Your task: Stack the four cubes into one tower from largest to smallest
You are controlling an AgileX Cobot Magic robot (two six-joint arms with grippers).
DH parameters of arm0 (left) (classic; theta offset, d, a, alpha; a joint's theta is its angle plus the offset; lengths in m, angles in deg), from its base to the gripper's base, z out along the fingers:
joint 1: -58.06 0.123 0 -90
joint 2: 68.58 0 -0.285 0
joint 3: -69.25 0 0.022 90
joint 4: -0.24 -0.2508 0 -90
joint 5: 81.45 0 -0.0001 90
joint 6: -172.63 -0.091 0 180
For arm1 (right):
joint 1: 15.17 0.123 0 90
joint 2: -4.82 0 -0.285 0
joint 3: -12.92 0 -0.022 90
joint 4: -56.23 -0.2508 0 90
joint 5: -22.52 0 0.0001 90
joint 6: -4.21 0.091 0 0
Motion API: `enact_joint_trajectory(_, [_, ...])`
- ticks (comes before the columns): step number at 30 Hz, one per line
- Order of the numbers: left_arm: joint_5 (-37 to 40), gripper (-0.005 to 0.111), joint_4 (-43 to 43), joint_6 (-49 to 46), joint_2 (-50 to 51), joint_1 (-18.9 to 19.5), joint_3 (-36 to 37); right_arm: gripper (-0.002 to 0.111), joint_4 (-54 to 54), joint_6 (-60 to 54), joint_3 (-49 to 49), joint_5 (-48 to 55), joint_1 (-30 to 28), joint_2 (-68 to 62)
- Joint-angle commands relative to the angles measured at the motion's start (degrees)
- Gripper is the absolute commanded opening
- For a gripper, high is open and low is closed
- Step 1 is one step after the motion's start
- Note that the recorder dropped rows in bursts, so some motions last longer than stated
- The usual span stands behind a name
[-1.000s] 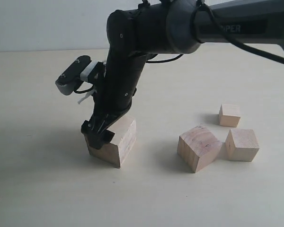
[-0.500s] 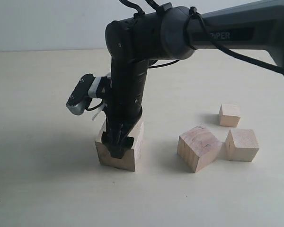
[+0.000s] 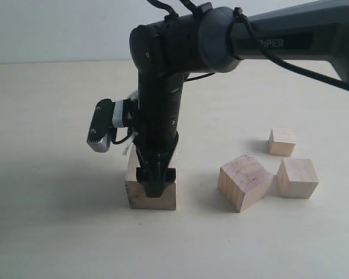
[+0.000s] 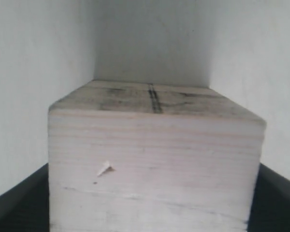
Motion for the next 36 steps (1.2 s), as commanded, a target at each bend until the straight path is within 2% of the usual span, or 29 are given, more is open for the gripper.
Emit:
enact_joint_trajectory(1, [-0.26,0.000,0.25,-0.04,-0.38,0.09,-0.02,0.086,-0.60,-1.35,0.11,1.57,0.05,1.03])
enact_joint_trajectory(11, [-0.26,0.000,0.25,-0.04,-0.38,0.09,-0.02,0.086,0.18,-1.21,0.11,3.16,0.05,5.32])
enact_joint_trajectory(19, [-0.26,0.000,0.25,-0.04,-0.38,0.09,-0.02,0.086,7.93,1.64,-0.12,7.84,-1.70,13.85])
enact_joint_trajectory(22, [-0.26,0.000,0.25,-0.04,-0.38,0.09,-0.02,0.086,8.34,2.03,-3.83,7.84,-3.81,18.68])
enact_joint_trajectory(26, [-0.26,0.000,0.25,-0.04,-0.38,0.09,-0.02,0.086,9.04,0.02,-14.25,7.42,-7.36,23.96])
enact_joint_trajectory(31, [-0.26,0.000,0.25,-0.04,-0.38,0.09,-0.02,0.086,12.54,-7.29,-27.08,-8.18,-10.76,27.78])
enact_joint_trajectory(36, [-0.26,0.000,0.25,-0.04,-0.38,0.09,-0.02,0.086,13.03,-14.69,-32.91,-15.52,-13.26,27.38])
